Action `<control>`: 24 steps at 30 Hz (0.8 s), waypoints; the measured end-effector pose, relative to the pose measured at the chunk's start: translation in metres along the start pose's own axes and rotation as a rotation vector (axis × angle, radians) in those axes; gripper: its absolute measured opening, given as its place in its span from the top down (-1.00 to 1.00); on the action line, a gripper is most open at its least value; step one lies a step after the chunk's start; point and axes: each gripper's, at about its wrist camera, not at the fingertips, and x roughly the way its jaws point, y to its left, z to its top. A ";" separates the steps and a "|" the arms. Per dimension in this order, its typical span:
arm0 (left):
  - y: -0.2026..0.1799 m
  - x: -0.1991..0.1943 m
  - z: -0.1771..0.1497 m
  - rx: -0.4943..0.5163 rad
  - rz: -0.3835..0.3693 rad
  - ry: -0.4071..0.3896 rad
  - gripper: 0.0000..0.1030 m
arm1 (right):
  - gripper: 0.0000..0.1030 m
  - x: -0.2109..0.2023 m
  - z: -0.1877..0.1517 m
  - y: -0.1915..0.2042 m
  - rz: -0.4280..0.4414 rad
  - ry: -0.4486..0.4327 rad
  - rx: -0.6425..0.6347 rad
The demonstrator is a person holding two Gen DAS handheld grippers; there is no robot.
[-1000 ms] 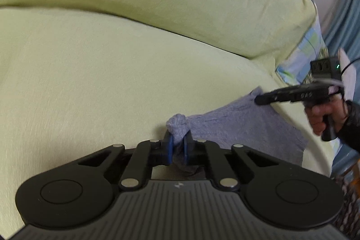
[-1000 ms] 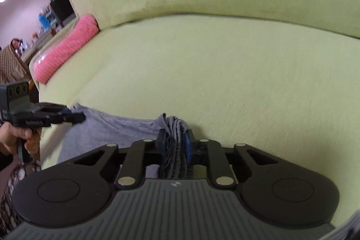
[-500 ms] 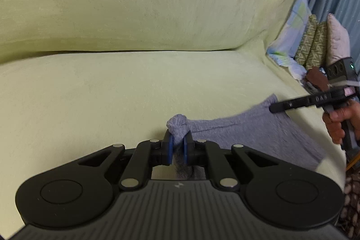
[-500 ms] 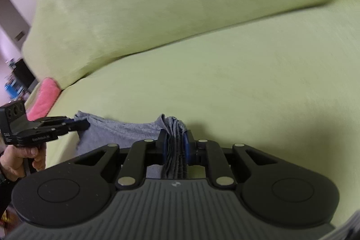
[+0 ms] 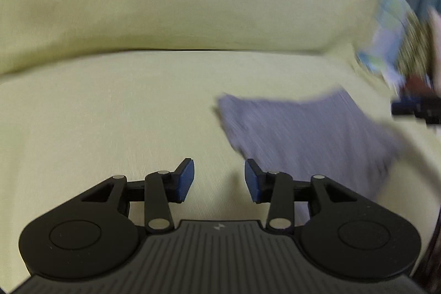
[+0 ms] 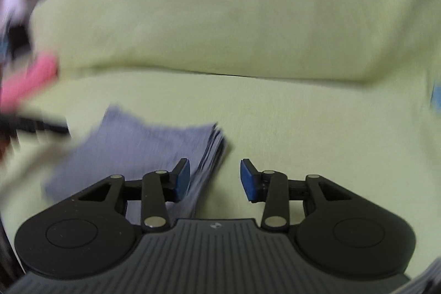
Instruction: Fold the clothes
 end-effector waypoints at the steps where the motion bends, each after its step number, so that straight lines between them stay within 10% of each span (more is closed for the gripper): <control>1: -0.013 -0.005 -0.004 0.063 0.005 0.003 0.09 | 0.31 -0.007 -0.004 0.017 -0.021 0.000 -0.115; 7: -0.102 -0.008 -0.034 0.527 0.096 0.015 0.09 | 0.33 -0.010 -0.022 0.091 -0.087 0.037 -0.636; 15: -0.124 0.000 -0.040 0.689 0.121 -0.013 0.09 | 0.36 0.009 -0.038 0.115 -0.120 0.080 -0.934; 24: -0.128 0.016 -0.037 0.707 0.102 -0.032 0.42 | 0.95 0.026 -0.049 0.118 -0.112 0.074 -1.071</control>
